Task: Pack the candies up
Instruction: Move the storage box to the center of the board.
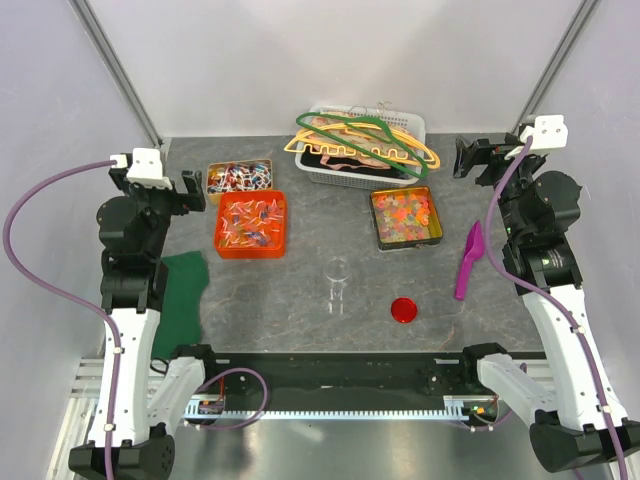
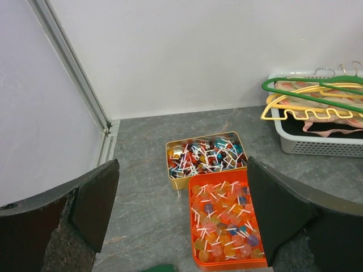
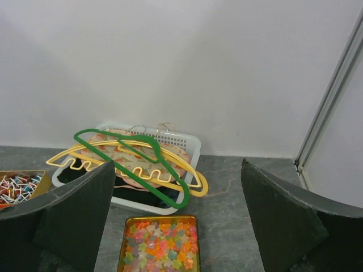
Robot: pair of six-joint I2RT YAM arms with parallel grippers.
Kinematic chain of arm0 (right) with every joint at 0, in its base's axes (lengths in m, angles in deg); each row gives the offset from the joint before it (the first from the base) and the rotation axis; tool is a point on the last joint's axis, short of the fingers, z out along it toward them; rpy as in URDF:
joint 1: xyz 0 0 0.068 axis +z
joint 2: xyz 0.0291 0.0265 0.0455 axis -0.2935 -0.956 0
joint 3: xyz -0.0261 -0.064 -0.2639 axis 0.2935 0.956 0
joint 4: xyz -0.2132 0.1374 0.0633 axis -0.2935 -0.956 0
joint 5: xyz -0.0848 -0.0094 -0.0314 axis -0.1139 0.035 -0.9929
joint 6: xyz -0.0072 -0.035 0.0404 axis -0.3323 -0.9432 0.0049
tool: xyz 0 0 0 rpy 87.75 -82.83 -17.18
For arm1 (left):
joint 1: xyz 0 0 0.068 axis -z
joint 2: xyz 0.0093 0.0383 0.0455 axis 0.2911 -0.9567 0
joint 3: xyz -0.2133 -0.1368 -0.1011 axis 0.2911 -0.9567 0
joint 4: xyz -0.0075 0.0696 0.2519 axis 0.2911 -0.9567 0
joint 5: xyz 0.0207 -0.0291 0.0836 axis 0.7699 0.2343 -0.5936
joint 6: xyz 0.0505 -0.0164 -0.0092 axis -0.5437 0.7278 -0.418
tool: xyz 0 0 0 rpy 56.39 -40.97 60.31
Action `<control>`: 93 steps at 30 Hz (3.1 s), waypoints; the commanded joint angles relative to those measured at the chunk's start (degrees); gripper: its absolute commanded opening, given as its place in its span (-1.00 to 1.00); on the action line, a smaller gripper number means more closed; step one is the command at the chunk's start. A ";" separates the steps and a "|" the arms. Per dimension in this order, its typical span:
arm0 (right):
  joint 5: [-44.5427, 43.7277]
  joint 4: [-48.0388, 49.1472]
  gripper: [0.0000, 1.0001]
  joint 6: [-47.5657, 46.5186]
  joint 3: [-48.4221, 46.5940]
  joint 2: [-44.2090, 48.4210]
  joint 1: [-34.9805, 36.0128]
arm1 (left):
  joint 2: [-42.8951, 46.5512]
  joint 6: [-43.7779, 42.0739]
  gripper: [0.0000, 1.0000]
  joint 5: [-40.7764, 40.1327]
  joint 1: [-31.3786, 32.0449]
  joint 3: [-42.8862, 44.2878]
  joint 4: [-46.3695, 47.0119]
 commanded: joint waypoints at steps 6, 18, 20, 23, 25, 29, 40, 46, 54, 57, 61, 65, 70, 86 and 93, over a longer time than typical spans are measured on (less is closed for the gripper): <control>0.21 1.27 0.96 -0.37 -1.88 0.42 0.25 | 0.37 2.13 0.99 1.32 -0.72 0.01 2.26; 0.83 2.50 0.96 -1.78 0.15 -0.46 0.34 | 0.11 1.44 0.99 5.10 -1.34 -1.04 2.53; -0.05 2.85 0.96 -1.78 0.59 -0.99 0.34 | -0.07 1.43 0.99 6.15 -1.43 -1.48 2.88; -0.40 2.67 0.96 -1.78 0.59 -1.95 0.34 | -0.42 1.26 0.99 6.42 -1.43 -2.18 3.23; 0.12 2.50 0.96 -1.78 0.76 -2.31 0.25 | -1.12 1.25 1.00 5.64 -1.51 -2.54 3.67; 2.06 2.50 0.96 -1.87 1.46 -1.96 0.34 | -6.21 0.47 1.00 1.51 -1.43 -0.71 2.63; 3.29 2.85 0.96 -1.78 2.78 -1.95 0.34 | -29.76 -0.94 0.97 -7.19 -1.43 5.81 -2.40; 6.28 2.85 0.96 -1.78 3.40 -2.13 0.25 | -38.73 -1.21 0.89 -11.07 -1.43 5.02 -0.73; 7.42 2.76 0.96 -1.87 3.66 -2.31 0.25 | -46.91 -1.38 0.51 -10.46 -1.34 3.17 -0.81; 7.60 2.76 0.96 -3.27 3.84 -2.22 0.34 | -48.76 -0.94 0.50 -8.45 -1.43 2.47 -0.90; 7.77 2.76 0.96 -3.27 3.93 -2.22 0.34 | -49.46 -0.24 0.51 -5.62 -1.34 2.20 -0.72; 7.86 2.76 0.96 -3.36 4.01 -2.31 0.25 | -51.04 -0.59 0.43 -4.65 -1.25 2.21 -0.64; 8.12 2.76 0.96 -3.62 4.10 -2.04 0.34 | -53.77 -0.59 0.01 -4.13 -0.99 2.29 -0.90; 7.86 2.94 0.96 -3.71 4.45 -2.22 0.34 | -55.18 -0.59 -0.80 -1.57 3.40 3.35 -3.09; 8.21 3.20 0.96 -3.98 4.80 -2.22 0.34 | -55.97 -1.03 -0.85 -2.37 10.17 5.72 -5.46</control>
